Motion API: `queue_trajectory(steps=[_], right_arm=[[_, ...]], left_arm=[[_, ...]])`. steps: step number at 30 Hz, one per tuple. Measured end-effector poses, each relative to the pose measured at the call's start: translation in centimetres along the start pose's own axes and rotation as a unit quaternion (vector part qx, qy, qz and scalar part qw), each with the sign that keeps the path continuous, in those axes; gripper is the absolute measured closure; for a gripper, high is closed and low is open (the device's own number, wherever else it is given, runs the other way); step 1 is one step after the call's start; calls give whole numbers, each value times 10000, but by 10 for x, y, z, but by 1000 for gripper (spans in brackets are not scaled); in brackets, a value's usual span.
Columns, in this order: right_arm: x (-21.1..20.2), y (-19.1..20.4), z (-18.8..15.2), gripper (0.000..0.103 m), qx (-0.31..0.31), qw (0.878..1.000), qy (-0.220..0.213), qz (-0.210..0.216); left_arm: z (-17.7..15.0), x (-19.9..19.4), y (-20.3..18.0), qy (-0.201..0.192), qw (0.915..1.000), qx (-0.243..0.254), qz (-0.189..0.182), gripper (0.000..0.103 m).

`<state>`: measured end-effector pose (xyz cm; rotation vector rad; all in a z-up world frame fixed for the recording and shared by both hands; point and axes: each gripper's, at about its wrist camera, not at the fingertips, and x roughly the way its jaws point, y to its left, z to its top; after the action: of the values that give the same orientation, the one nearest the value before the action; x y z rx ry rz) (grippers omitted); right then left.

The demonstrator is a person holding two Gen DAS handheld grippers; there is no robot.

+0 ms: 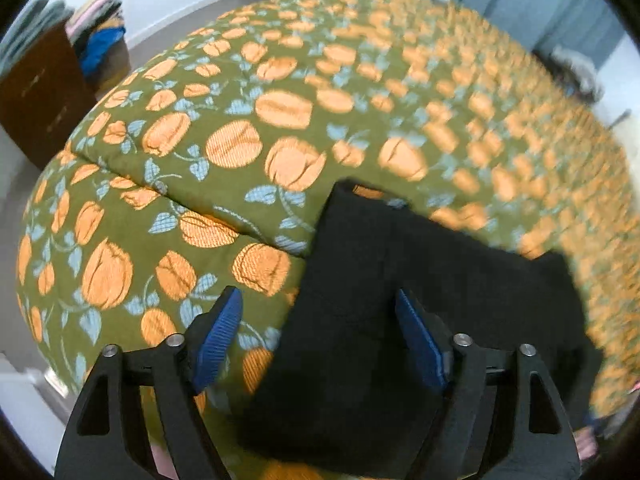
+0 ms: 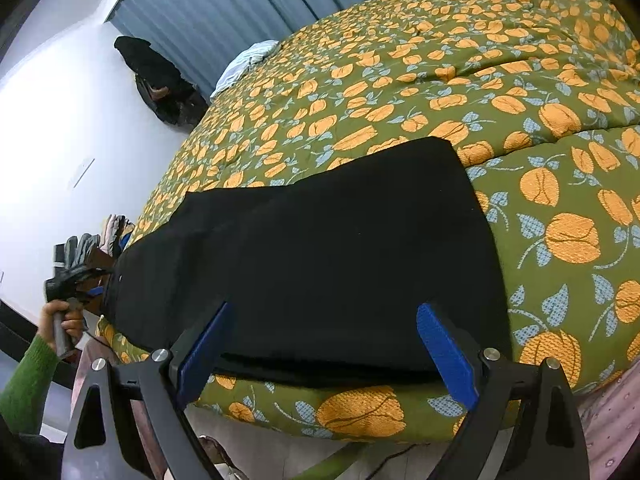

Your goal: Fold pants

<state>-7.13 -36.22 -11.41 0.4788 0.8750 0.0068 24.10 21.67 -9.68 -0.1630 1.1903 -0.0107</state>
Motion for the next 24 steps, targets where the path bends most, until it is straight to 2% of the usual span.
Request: queue_trajectory(steps=[2, 4, 5, 6, 7, 8, 10, 12, 16, 19, 21, 24], right_arm=[[0, 0, -1, 10, -10, 10000, 9, -7], [-1, 0, -1, 10, 4, 10000, 6, -16], [-1, -1, -1, 10, 11, 10000, 6, -28], [0, -1, -1, 10, 15, 10000, 6, -42], [0, -1, -1, 10, 15, 10000, 7, -56], [1, -1, -1, 10, 9, 10000, 10, -70], [2, -1, 0, 10, -11, 10000, 25, -88], [4, 0, 0, 10, -33, 9999, 35, -91], [4, -1, 0, 10, -21, 10000, 24, -55], [2, -4, 0, 10, 44, 10000, -15, -12], [0, -6, 0, 10, 98, 9999, -51, 11], [-1, -9, 0, 10, 189, 9998, -101, 43]], left_arm=[[-4, 12, -2, 34, 9999, 110, -43, 11], [-8, 18, 0, 142, 9993, 14, -343, 9], [-9, 22, 3, 248, 9978, -120, -605, 10], [-11, 22, 6, 283, 9964, -188, -775, 19], [-12, 20, 7, 263, 9946, -209, -981, 37], [-13, 15, 6, 221, 9934, -195, -1111, 44], [-16, 3, 7, 53, 9947, -230, -999, 77], [-18, -5, 8, -24, 9941, -366, -1020, 85], [-20, -21, 7, -166, 9927, -564, -1050, 87], [-17, -32, 9, -282, 9867, -900, -1325, 89], [-16, -46, 3, -383, 9798, -1078, -1640, 90], [-19, -83, -21, -522, 9666, -1048, -2280, 91]])
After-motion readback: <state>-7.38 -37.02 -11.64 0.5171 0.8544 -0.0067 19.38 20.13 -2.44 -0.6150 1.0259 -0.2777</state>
